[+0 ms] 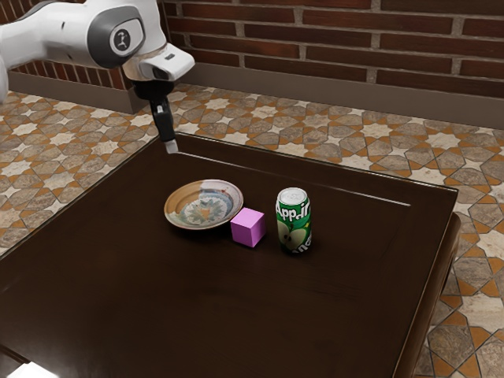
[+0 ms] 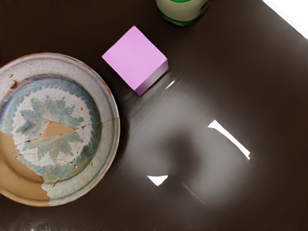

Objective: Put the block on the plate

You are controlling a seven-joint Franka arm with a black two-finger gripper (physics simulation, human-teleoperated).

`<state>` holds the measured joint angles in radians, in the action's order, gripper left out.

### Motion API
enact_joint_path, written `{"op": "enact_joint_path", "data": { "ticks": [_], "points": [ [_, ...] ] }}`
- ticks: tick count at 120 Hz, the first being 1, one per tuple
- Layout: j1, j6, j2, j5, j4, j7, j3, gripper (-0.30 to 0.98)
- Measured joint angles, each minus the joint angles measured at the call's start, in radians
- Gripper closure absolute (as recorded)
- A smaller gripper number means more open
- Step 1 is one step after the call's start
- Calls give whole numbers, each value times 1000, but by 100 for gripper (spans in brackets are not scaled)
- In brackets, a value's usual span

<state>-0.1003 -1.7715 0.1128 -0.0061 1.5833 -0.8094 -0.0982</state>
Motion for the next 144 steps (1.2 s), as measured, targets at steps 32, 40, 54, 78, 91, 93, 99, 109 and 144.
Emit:
{"op": "enact_joint_path", "data": {
  "ticks": [32, 40, 54, 78, 91, 93, 99, 109, 144],
  "points": [
    [0, 13, 3, 3, -1, -25, 0, 0],
    [0, 24, 9, -3, -3, -29, -1, 0],
    [-6, 28, 134, 14, -129, -69, 2, 0],
    [-22, -32, 386, 44, -305, -198, 3, 0],
    [-23, -66, 500, 42, -385, -284, 6, 0],
    [-23, -71, 514, 42, -390, -296, 7, 0],
    [-21, -88, 548, 40, -399, -333, 17, 0],
    [-18, -114, 590, 20, -405, -398, 25, 0],
    [-25, -207, 663, -3, -410, -580, 44, 0]
  ]
}}
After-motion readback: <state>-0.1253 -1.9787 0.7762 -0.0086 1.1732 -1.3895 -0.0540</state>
